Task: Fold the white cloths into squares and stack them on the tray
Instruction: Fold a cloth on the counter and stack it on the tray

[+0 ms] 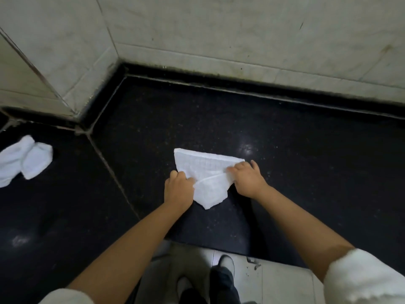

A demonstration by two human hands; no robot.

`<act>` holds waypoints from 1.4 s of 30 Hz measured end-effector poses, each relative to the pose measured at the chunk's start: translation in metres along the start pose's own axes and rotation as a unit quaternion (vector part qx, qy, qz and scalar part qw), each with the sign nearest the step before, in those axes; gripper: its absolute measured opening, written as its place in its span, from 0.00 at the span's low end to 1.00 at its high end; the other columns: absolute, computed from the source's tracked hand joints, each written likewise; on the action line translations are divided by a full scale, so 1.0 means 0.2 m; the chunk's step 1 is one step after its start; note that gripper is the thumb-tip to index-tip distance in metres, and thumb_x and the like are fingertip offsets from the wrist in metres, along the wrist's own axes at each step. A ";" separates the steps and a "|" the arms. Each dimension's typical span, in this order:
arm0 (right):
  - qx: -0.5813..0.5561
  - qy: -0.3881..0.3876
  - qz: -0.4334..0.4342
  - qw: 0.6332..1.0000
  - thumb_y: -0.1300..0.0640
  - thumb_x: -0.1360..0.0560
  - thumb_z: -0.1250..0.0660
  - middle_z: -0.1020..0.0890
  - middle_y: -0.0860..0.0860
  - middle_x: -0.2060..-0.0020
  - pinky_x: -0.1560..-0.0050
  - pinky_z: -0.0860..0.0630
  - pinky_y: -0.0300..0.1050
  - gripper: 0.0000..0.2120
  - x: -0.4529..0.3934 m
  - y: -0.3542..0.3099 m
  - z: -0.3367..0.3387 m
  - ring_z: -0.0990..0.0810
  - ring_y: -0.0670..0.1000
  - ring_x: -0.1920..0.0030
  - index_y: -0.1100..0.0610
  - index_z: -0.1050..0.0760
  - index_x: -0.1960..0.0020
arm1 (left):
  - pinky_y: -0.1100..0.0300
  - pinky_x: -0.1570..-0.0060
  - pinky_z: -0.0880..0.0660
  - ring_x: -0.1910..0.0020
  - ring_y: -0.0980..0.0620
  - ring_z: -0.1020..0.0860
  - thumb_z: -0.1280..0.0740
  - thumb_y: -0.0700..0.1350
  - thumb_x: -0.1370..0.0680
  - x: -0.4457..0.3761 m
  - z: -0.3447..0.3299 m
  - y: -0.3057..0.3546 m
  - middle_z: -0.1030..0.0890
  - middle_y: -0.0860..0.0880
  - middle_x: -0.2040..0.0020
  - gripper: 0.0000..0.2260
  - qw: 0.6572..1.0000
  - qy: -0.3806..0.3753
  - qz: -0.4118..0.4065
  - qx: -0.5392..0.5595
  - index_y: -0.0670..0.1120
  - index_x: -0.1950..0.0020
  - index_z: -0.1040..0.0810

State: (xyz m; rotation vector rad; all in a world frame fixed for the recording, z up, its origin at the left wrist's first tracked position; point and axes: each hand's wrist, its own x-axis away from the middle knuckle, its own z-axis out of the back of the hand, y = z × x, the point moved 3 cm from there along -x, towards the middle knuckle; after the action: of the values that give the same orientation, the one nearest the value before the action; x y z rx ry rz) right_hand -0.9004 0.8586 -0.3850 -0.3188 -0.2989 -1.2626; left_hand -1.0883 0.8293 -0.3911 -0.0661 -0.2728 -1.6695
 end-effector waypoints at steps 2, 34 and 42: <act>0.047 0.013 0.024 0.999 0.63 0.25 0.44 0.24 0.52 0.49 0.26 0.55 0.57 0.14 0.00 0.04 0.04 0.32 0.54 0.37 0.57 0.24 0.43 | 0.59 0.49 0.34 0.43 0.47 0.33 0.43 0.46 0.20 0.00 0.04 0.00 0.27 0.47 0.45 0.12 1.000 0.008 -0.009 0.008 0.44 0.42 0.24; -0.217 -0.241 -0.009 0.946 0.64 0.25 0.40 0.29 0.45 0.73 0.65 0.34 0.35 0.11 0.57 0.78 0.00 0.32 0.44 0.71 0.59 0.27 0.65 | 0.63 0.50 0.27 0.52 0.54 0.23 0.38 0.42 0.22 -0.02 0.08 0.38 0.21 0.50 0.51 0.08 0.947 -0.256 -0.133 0.143 0.46 0.44 0.23; -0.264 0.054 -0.149 0.952 0.64 0.25 0.38 0.21 0.53 0.56 0.58 0.29 0.36 0.08 0.40 0.93 0.00 0.22 0.53 0.52 0.62 0.21 0.50 | 0.55 0.48 0.25 0.50 0.49 0.22 0.39 0.43 0.21 -0.30 0.14 0.51 0.20 0.47 0.48 0.09 0.986 -0.048 -0.062 0.145 0.45 0.46 0.21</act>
State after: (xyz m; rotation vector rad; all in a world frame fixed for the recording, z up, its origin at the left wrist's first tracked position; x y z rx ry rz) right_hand -0.6990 0.8398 -0.3673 -0.6779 0.0976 -1.6462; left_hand -0.9834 0.8848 -0.3610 0.0911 -0.6018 -1.7356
